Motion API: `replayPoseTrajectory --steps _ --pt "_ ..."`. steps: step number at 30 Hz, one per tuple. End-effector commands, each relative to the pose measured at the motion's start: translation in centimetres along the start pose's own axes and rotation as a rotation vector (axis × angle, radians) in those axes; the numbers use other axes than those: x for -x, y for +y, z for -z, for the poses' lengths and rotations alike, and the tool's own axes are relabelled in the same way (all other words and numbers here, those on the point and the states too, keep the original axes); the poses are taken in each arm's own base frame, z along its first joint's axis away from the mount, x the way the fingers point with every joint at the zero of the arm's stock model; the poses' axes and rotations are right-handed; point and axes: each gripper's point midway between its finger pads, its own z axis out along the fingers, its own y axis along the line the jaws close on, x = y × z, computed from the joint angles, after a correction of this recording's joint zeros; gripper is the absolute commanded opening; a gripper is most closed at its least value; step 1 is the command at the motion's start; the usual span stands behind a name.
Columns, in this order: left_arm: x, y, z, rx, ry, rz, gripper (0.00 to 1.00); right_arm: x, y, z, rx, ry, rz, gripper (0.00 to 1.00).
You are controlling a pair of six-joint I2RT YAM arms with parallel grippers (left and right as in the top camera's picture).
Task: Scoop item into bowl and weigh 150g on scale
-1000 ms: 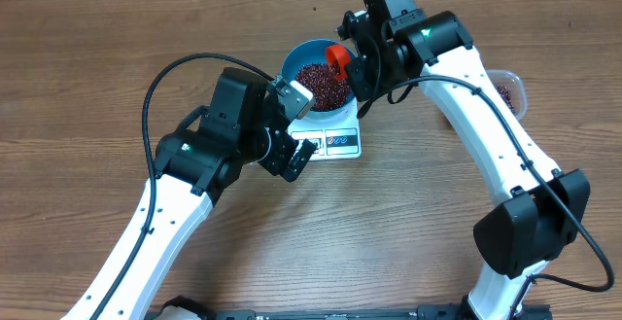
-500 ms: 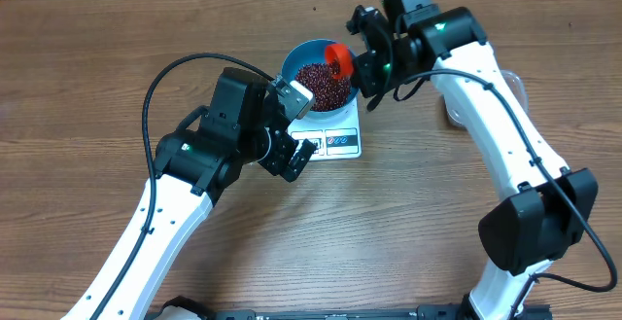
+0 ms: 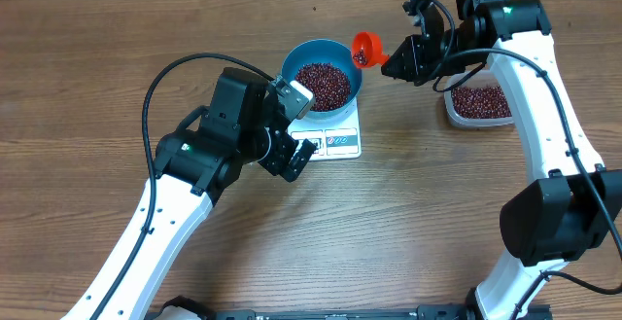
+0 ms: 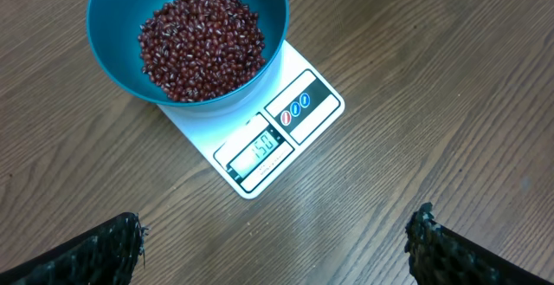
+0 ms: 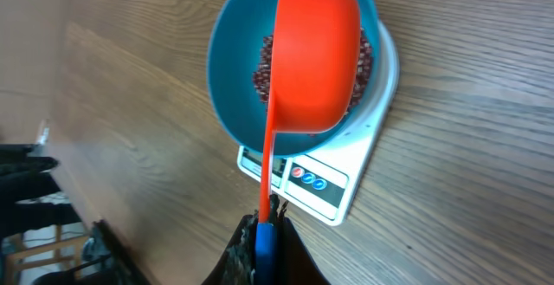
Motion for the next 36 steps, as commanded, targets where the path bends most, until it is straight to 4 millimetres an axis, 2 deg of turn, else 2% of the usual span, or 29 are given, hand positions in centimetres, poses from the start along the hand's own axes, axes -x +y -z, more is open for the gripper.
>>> replayPoseTrajectory --steps 1,5,10,16,18,21,26,31,36 --pt "1.0 0.0 0.8 0.004 -0.030 0.006 1.00 1.1 2.0 2.2 0.071 -0.065 0.027 0.04" --pt "1.0 0.0 0.8 0.004 -0.030 0.006 1.00 1.2 1.6 3.2 0.111 -0.083 -0.003 0.04" --pt "0.9 0.0 0.7 0.004 -0.029 0.006 1.00 0.4 -0.6 5.6 0.143 -0.099 -0.091 0.04" --pt "0.9 0.0 0.7 0.004 -0.029 0.006 1.00 -1.7 -4.6 9.1 0.121 -0.109 -0.212 0.04" --pt "0.9 0.0 0.7 0.004 -0.029 0.007 1.00 -2.6 -7.1 11.3 0.097 -0.145 -0.301 0.04" --pt "0.9 0.0 0.7 0.004 -0.029 0.006 0.99 -3.8 -9.6 12.9 0.042 -0.157 -0.373 0.04" --pt "0.9 0.0 0.7 0.004 -0.029 0.006 0.99 -5.7 -12.4 13.4 -0.112 -0.103 -0.427 0.04" --pt "0.9 0.0 0.7 0.004 -0.029 0.006 1.00 -7.7 -17.3 14.7 -0.421 -0.066 -0.599 0.04" --pt "0.9 0.0 0.7 0.004 -0.029 0.006 1.00 -8.1 -18.4 14.7 -0.532 -0.050 -0.634 0.04"
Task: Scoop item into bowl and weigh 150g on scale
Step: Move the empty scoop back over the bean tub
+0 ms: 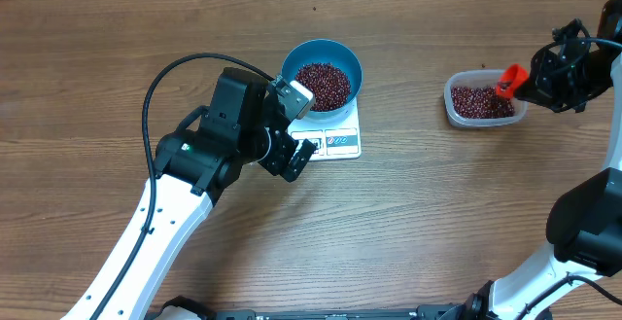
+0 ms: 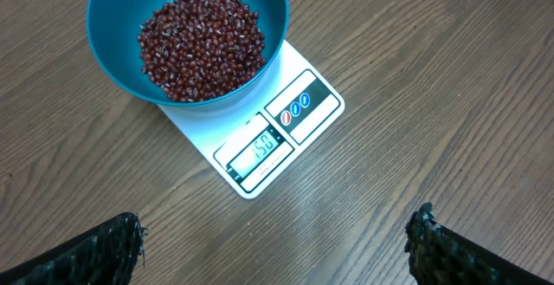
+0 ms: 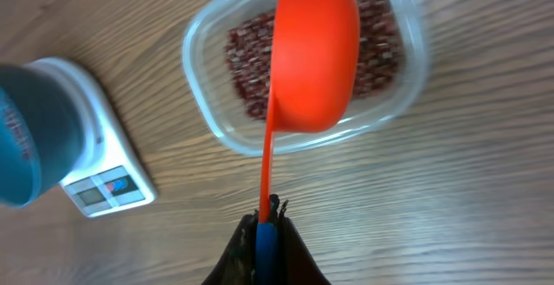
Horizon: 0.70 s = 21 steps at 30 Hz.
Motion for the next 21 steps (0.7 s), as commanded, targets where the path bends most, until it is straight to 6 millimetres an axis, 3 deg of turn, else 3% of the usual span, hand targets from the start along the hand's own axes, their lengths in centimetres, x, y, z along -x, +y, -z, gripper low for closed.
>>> replayPoseTrajectory --steps 1,3,8,13,18,21 --pt "0.9 0.0 0.7 0.004 -0.029 0.007 1.00 0.4 -0.4 1.1 -0.123 -0.054 -0.027 0.04" --pt "0.9 0.0 0.7 0.004 -0.029 0.007 0.99 0.3 -0.4 0.6 -0.176 -0.053 -0.018 0.04" --pt "0.9 0.0 0.7 0.004 -0.029 0.007 1.00 0.4 2.0 -0.8 -0.311 -0.068 0.105 0.04" --pt "0.9 0.0 0.7 0.004 -0.029 0.007 1.00 0.2 1.7 0.3 -0.632 -0.140 0.113 0.04" --pt "0.9 0.0 0.7 0.004 -0.029 0.007 0.99 -0.1 2.5 0.1 -0.647 -0.143 0.138 0.04" --pt "0.9 0.0 0.7 0.004 -0.029 0.007 1.00 -0.5 2.7 0.0 -0.615 -0.147 0.058 0.04"
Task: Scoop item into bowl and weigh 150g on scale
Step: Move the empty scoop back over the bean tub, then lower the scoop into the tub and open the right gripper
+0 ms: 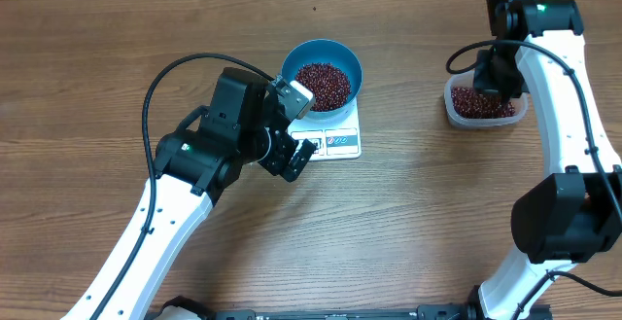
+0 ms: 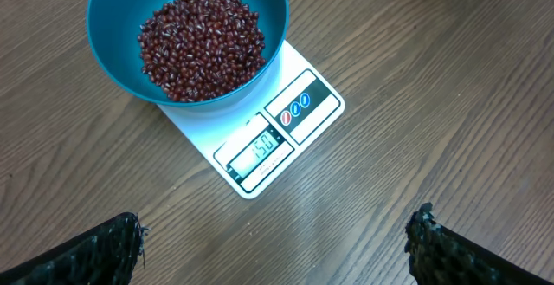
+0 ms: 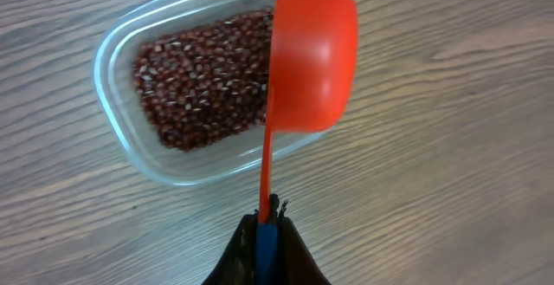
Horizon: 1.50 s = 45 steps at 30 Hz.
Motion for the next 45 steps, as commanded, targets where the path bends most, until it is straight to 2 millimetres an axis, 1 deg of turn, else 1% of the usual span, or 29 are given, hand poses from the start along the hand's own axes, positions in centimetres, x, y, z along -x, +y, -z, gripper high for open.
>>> replayPoseTrajectory --steps 1,2,5,7,8,9,12,15,18,20,22,24,26,28,29,31,32,33,34,38,42,45 --pt "0.9 0.0 0.7 0.004 -0.029 0.006 1.00 -0.3 -0.4 1.0 0.027 -0.009 -0.101 0.04" --pt "0.9 0.0 0.7 0.004 -0.029 0.006 1.00 -0.5 0.2 1.1 0.081 0.004 -0.111 0.04" --pt "0.9 0.0 0.7 0.004 -0.029 0.006 1.00 -0.5 0.4 1.5 0.172 0.015 -0.147 0.04" --pt "0.9 0.0 0.7 0.004 -0.029 0.006 1.00 -0.4 0.6 2.1 0.273 0.023 -0.189 0.04" --pt "0.9 0.0 0.7 0.004 -0.029 0.006 0.99 -0.4 0.5 2.8 0.377 0.035 -0.234 0.04" --pt "0.9 0.0 0.7 0.004 -0.029 0.006 1.00 -0.5 0.3 3.2 0.434 0.048 -0.262 0.04" --pt "0.9 0.0 0.7 0.004 -0.029 0.006 0.99 -1.0 -1.2 3.5 0.548 0.067 -0.324 0.04" --pt "0.9 0.0 0.7 0.004 -0.029 0.006 1.00 -1.3 -1.3 3.7 0.664 0.032 -0.331 0.04" --pt "0.9 0.0 0.7 0.004 -0.029 0.006 1.00 -1.8 -0.7 2.7 0.761 -0.010 -0.360 0.04" --pt "0.9 0.0 0.7 0.004 -0.029 0.006 0.99 -2.0 -0.2 1.7 0.777 0.007 -0.402 0.04" --pt "0.9 0.0 0.7 0.004 -0.029 0.006 0.99 -1.9 0.7 -0.2 0.802 0.029 -0.487 0.04" --pt "0.9 0.0 0.7 0.004 -0.029 0.006 1.00 -1.9 1.4 -1.7 0.826 0.040 -0.548 0.04" --pt "0.9 0.0 0.7 0.004 -0.029 0.006 1.00 -2.2 2.2 -3.7 0.851 0.055 -0.615 0.04" --pt "0.9 0.0 0.7 0.004 -0.029 0.006 1.00 -2.2 2.4 -4.3 0.853 0.047 -0.615 0.04" --pt "0.9 0.0 0.7 0.004 -0.029 0.006 1.00 -2.3 2.5 -4.7 0.853 0.039 -0.614 0.06" --pt "0.9 0.0 0.7 0.004 -0.029 0.006 1.00 -2.2 2.5 -4.9 0.853 0.034 -0.613 0.21" --pt "0.9 0.0 0.7 0.004 -0.029 0.006 1.00 -2.3 2.5 -4.9 0.853 0.036 -0.613 0.32" --pt "0.9 0.0 0.7 0.004 -0.029 0.006 1.00 -2.5 2.6 -5.0 0.851 0.045 -0.615 0.49" --pt "0.9 0.0 0.7 0.004 -0.029 0.006 1.00 -2.9 2.6 -5.0 0.847 0.064 -0.618 0.52" --pt "0.9 0.0 0.7 0.004 -0.029 0.006 0.99 -3.9 2.6 -5.3 0.820 0.105 -0.621 0.55" --pt "0.9 0.0 0.7 0.004 -0.029 0.006 0.99 -4.6 2.2 -5.9 0.776 0.129 -0.629 0.61" --pt "0.9 0.0 0.7 0.004 -0.029 0.006 1.00 -5.0 2.2 -6.1 0.765 0.142 -0.624 0.69"
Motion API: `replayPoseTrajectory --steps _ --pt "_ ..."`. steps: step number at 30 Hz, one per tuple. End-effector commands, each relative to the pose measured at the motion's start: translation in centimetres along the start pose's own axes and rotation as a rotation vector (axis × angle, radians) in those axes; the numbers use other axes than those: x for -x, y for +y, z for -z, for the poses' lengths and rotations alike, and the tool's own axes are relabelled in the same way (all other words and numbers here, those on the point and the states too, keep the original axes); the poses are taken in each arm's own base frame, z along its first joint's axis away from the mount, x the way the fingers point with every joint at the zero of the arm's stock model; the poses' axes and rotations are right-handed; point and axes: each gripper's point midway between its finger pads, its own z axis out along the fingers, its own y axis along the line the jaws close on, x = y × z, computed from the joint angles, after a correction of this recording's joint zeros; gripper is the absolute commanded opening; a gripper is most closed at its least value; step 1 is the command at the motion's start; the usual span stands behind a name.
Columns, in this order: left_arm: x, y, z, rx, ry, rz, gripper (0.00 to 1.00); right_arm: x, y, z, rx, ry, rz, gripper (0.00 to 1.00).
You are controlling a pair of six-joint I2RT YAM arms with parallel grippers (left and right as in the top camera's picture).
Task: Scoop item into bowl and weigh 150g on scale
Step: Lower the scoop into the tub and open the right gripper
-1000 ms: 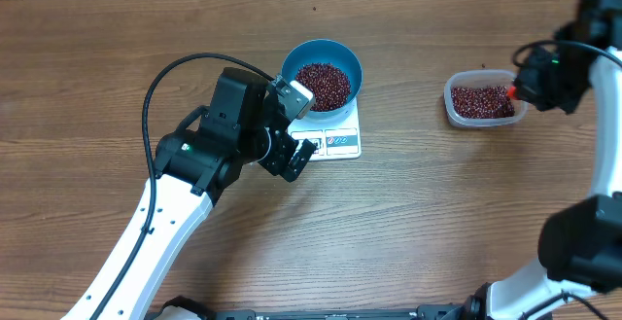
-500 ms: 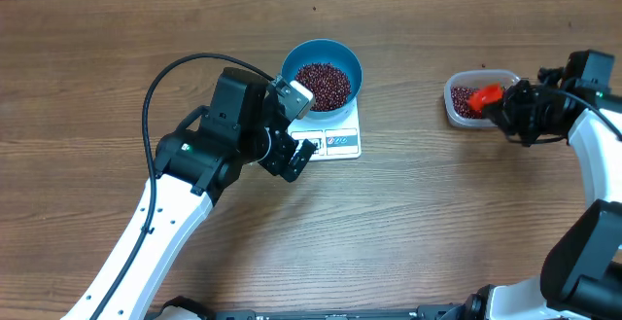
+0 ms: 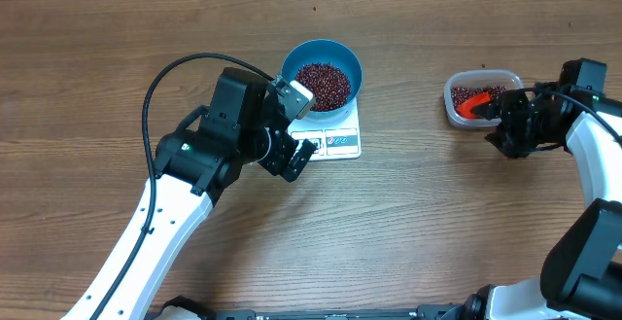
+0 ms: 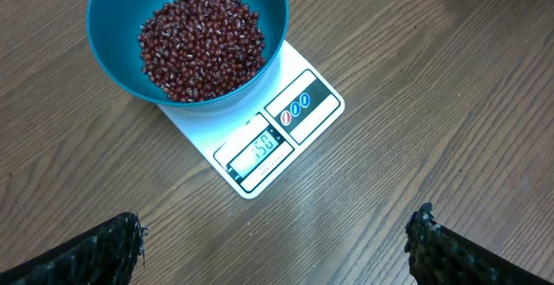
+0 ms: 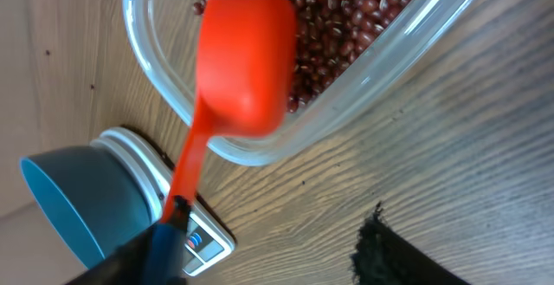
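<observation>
The blue bowl of red beans stands on the white scale, whose display reads 150. At the right, the orange scoop lies bowl-down on the beans in the clear container. Its handle sticks out over the rim. My right gripper is open just in front of the container. In the right wrist view the scoop's blue handle end lies against one of the fingers, with the other far apart. My left gripper hangs open and empty near the scale.
Bare wooden table surrounds the scale and the container. My left arm stretches from the front left up to the scale's near side.
My right gripper was shut on the scoop's handle above the bean container. Now it is open beside the container, and the scoop lies in the beans. The left arm and the scale reading are unchanged.
My right gripper held the scoop over the blue bowl, with the scale reading 150. Then it held the scoop over the bean container at the right. Now the scoop rests in that container and the gripper is open. The left gripper stayed open by the scale.
</observation>
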Motion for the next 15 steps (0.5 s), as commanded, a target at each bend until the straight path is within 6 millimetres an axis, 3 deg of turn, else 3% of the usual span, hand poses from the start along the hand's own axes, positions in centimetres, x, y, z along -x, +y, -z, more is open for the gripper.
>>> replayPoseTrajectory --steps 1,6,15 --pt "0.9 0.0 0.7 0.004 -0.029 0.006 0.99 0.1 -0.6 0.3 -0.032 -0.018 0.003 0.72" --pt "0.9 0.0 0.7 0.004 -0.029 0.006 1.00 -0.2 -2.5 0.4 -0.129 -0.024 -0.020 0.79" --pt "0.9 0.0 0.7 0.004 -0.029 0.006 1.00 -0.8 -3.8 0.7 -0.195 -0.005 0.011 0.96"
